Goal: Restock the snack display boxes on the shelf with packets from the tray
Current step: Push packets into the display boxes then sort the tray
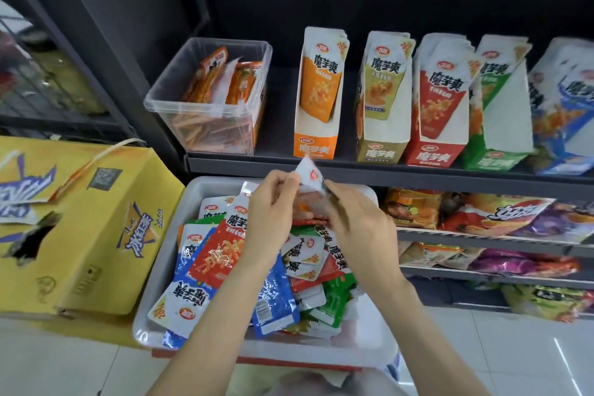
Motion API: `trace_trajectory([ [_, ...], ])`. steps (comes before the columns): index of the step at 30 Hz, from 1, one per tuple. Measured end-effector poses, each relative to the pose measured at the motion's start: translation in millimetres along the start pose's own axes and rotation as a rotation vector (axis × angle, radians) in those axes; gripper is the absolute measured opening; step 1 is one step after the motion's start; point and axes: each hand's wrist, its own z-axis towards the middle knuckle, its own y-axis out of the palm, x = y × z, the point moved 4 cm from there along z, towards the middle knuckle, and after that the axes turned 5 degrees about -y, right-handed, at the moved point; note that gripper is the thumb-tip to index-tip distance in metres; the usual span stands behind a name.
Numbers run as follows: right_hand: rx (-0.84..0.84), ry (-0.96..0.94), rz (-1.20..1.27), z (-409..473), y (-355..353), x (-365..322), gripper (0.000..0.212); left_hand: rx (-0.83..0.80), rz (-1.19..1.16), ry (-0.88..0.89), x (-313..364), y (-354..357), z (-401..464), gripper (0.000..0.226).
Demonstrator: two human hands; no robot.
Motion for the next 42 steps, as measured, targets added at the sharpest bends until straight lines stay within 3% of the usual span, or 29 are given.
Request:
trace_trajectory([
  [3,0.056,0.252,0.329,13,-18,18,0.013,-0.106,0.239,0.284,25,7,4,0.01],
  [4,0.058,0.356,0.502,19,-24,26,0.015,-0.134,0.316,0.324,29,9,9,0.017],
  [7,0.106,0.439,0.9,41,-42,36,0.047,-0.312,0.35,0.208,34,25,25,0.048],
  [9,0.136,0.365,0.946,58,-59,41,0.061,-0.398,0.318,0.221,39,41,35,0.037],
  [12,0.173,0.282,0.682,87,-94,56,0.054,-0.325,0.411,0.425,63,62,49,0.016],
  [15,0.203,0.213,0.344,113,-134,68,0.025,-0.252,0.429,0.567,90,79,64,0.024],
  [18,0.356,0.138,0.282,129,-164,78,0.014,-0.098,0.596,0.678,102,87,80,0.039],
  [20,0.402,0.118,0.284,140,-165,89,0.01,-0.056,0.703,0.625,93,88,93,0.045],
  [23,0.368,0.127,0.287,160,-139,107,0.007,-0.137,0.85,0.506,68,97,104,0.062],
  [27,0.243,0.073,0.039,185,-93,120,0.015,-0.14,1.006,0.457,48,106,109,0.07],
  [33,0.074,0.091,-0.019,211,-63,138,0.017,-0.118,0.931,0.473,39,106,107,0.063],
  [39,0.078,0.028,-0.204,222,-62,141,0.021,-0.126,0.9,0.443,38,107,107,0.064],
  [42,0.125,0.063,-0.148,217,-65,142,0.029,-0.118,0.9,0.454,37,107,108,0.065],
])
